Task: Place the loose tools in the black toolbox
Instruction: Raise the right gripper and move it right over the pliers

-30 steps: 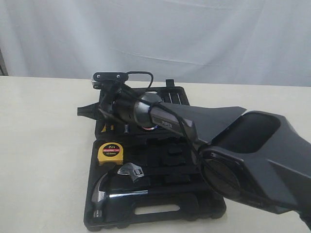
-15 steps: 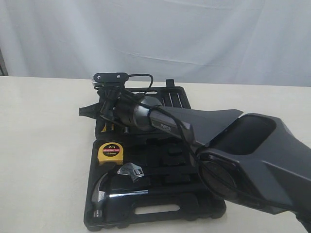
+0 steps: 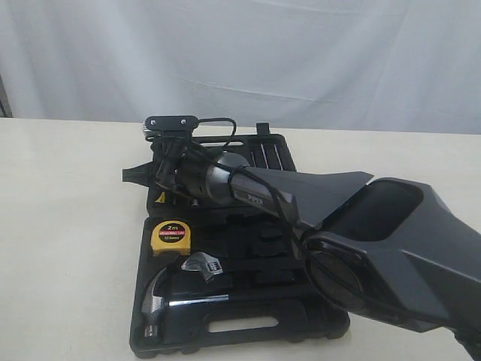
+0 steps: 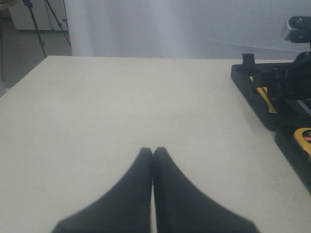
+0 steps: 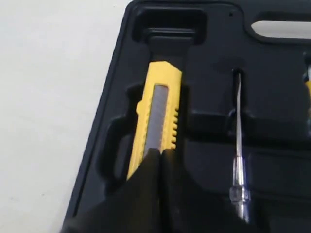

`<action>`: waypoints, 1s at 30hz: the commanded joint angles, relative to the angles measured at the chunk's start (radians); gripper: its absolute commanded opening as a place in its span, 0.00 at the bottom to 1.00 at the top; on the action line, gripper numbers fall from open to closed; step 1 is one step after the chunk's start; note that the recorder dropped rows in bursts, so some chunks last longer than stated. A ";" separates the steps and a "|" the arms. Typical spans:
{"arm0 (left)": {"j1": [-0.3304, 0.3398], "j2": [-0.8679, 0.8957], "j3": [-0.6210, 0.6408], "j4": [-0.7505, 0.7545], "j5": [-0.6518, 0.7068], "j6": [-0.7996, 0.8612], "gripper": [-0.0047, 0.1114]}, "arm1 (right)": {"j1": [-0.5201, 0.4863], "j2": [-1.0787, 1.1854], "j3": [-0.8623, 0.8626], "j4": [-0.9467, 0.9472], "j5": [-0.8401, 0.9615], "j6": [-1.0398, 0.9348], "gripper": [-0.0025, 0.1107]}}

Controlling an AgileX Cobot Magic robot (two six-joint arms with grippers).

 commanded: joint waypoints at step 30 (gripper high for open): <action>-0.005 -0.001 0.003 0.000 -0.005 -0.006 0.04 | -0.106 -0.627 0.016 0.883 0.712 -1.218 0.02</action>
